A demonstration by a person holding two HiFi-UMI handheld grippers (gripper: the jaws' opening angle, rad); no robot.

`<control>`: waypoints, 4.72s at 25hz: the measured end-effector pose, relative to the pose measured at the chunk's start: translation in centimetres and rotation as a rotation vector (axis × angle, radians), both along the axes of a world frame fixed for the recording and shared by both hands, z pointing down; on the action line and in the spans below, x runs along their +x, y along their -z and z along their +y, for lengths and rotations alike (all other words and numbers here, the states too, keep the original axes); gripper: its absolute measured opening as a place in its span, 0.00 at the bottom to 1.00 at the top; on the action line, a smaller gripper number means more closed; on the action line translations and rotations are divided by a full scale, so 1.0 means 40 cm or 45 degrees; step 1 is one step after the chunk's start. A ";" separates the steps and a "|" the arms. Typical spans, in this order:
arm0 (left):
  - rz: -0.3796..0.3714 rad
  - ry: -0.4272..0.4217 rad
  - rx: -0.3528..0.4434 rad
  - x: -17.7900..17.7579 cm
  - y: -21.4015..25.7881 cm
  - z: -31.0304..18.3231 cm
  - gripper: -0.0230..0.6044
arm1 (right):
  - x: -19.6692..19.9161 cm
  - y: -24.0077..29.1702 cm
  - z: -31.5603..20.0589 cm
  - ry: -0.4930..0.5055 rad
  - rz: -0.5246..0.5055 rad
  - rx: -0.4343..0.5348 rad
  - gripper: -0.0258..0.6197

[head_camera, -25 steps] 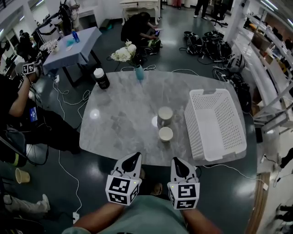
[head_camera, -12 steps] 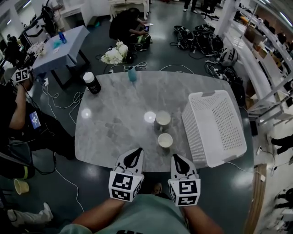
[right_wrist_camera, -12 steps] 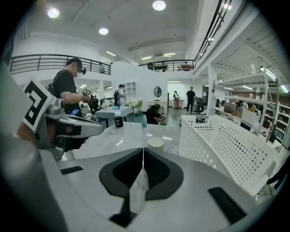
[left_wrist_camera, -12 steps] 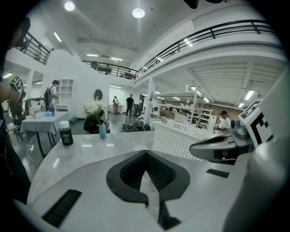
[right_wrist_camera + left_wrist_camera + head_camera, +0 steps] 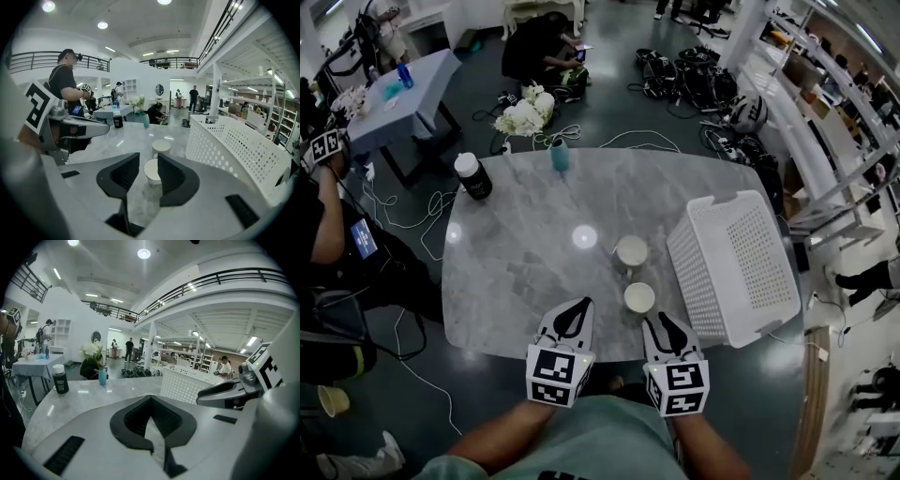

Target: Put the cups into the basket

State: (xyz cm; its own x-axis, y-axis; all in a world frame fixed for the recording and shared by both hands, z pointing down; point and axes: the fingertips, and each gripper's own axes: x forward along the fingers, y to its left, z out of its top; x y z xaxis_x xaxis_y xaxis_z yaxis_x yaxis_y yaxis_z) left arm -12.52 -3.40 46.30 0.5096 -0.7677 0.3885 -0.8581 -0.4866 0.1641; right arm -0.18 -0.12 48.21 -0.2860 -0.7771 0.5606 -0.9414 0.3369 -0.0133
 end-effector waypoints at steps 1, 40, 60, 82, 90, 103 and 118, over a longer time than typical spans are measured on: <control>-0.001 -0.007 0.004 -0.004 -0.006 -0.008 0.04 | -0.004 -0.007 -0.005 -0.005 0.005 -0.008 0.25; -0.144 0.087 -0.214 0.039 -0.245 -0.119 0.04 | -0.018 -0.354 -0.149 0.244 0.096 -0.328 0.61; -0.119 0.064 -0.201 0.076 -0.177 -0.113 0.04 | 0.026 -0.185 -0.161 0.147 0.073 -0.238 0.60; -0.036 -0.060 -0.100 0.245 0.053 -0.176 0.04 | 0.155 0.136 -0.172 0.075 -0.006 -0.101 0.59; -0.012 -0.150 -0.083 0.377 0.105 -0.208 0.04 | 0.282 0.195 -0.210 0.004 0.006 -0.045 0.59; -0.051 -0.155 -0.098 0.492 0.091 -0.281 0.04 | 0.473 0.173 -0.303 -0.082 0.044 -0.047 0.59; -0.105 -0.073 -0.201 0.537 -0.008 -0.337 0.04 | 0.652 -0.045 -0.404 -0.235 0.050 -0.189 0.59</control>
